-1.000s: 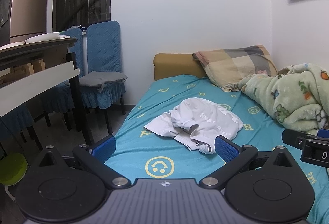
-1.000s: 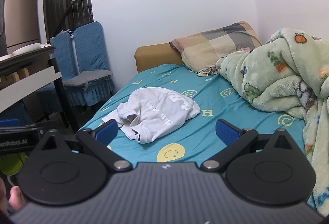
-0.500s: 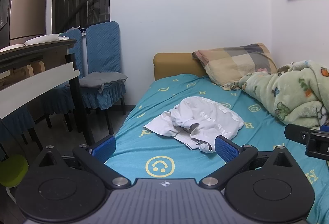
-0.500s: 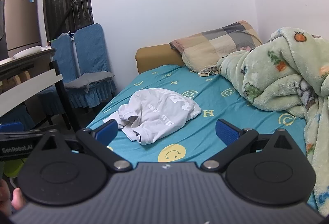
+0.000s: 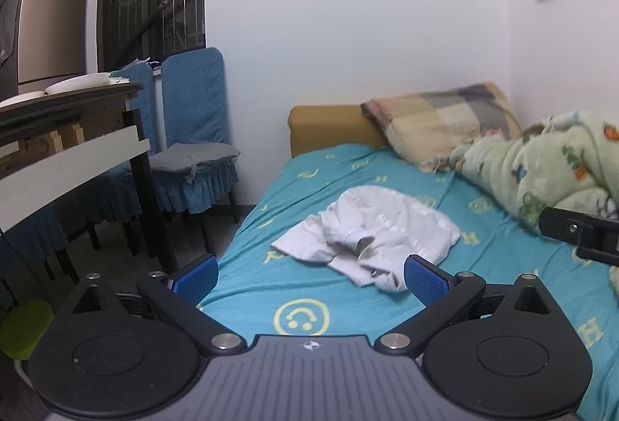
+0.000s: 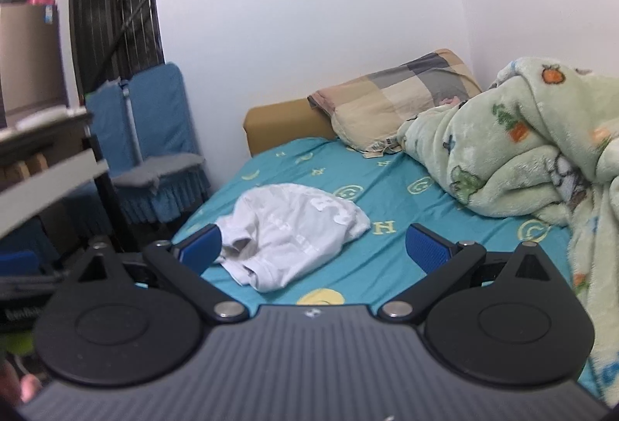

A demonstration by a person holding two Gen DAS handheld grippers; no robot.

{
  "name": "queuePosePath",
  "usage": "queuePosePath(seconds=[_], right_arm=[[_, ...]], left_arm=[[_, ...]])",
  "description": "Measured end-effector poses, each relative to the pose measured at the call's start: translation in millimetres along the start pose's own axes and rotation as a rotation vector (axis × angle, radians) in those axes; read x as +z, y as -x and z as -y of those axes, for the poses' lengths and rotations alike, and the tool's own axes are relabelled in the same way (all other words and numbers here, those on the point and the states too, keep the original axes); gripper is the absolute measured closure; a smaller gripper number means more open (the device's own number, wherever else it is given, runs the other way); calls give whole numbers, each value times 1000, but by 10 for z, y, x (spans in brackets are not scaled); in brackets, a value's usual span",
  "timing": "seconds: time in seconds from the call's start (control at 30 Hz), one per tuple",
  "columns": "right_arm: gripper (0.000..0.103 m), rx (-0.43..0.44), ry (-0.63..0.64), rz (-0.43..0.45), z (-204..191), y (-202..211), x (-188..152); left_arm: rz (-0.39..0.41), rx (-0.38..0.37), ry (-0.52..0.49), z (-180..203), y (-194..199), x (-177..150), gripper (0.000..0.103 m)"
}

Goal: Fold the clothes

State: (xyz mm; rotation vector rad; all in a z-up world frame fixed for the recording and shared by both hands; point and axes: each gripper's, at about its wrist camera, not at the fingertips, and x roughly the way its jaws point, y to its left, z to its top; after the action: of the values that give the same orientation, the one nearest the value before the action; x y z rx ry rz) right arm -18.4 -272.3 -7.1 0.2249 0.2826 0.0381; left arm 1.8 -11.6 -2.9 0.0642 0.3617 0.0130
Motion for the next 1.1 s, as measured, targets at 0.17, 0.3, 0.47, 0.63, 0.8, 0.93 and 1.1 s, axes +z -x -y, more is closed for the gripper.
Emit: queuePosePath(seconds=[0.17,0.3,0.47,0.63,0.8,0.93,1.1], right_arm=[[0,-26,-67,54,47,59,145],[0,-89,-11,159,21,135,316],[0,-67,-41,299,79,236,635],[0,38,-110,358,274,171,826],[0,-22,-128,268,514,-220,553],[5,-70,-152,145,688,-535,231],[36,-98,-166,-1,710,-1038,-66]], left_arm=[[41,24,-21,44,-5,60,0],[25,4,-79,134,-110,135,0],[-23,-73,-119,213,-457,262,0],[-44,-112,-266,398,-1048,376,0],[-51,-126,-347,519,-1770,248,0],[-101,-172,-343,552,-2297,74,1],[-106,-270,-378,528,-2781,-66,4]])
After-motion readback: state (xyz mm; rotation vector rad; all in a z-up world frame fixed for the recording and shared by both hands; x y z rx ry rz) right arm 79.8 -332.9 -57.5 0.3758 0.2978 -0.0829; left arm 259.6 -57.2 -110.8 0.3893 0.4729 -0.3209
